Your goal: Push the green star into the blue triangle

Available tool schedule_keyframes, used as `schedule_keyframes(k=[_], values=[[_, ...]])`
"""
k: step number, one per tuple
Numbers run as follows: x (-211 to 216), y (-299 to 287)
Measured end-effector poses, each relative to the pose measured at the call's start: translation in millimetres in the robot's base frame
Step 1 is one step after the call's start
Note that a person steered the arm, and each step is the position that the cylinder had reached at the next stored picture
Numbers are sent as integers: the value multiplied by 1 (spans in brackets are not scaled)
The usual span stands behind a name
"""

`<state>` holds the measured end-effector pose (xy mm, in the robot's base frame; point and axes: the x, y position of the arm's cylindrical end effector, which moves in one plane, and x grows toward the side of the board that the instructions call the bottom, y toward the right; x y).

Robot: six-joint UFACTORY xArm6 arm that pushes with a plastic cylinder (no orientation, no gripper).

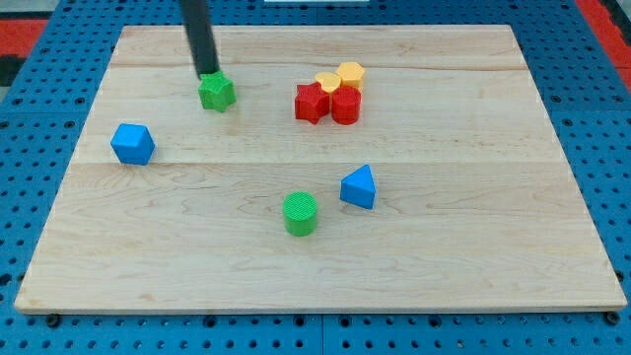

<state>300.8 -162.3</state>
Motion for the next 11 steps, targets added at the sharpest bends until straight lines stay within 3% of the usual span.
schedule_keyframes(k=[2,3,6,7,9,11], values=[[-18,-14],[-18,16],[82,48],[91,45],[64,57],[61,-16]])
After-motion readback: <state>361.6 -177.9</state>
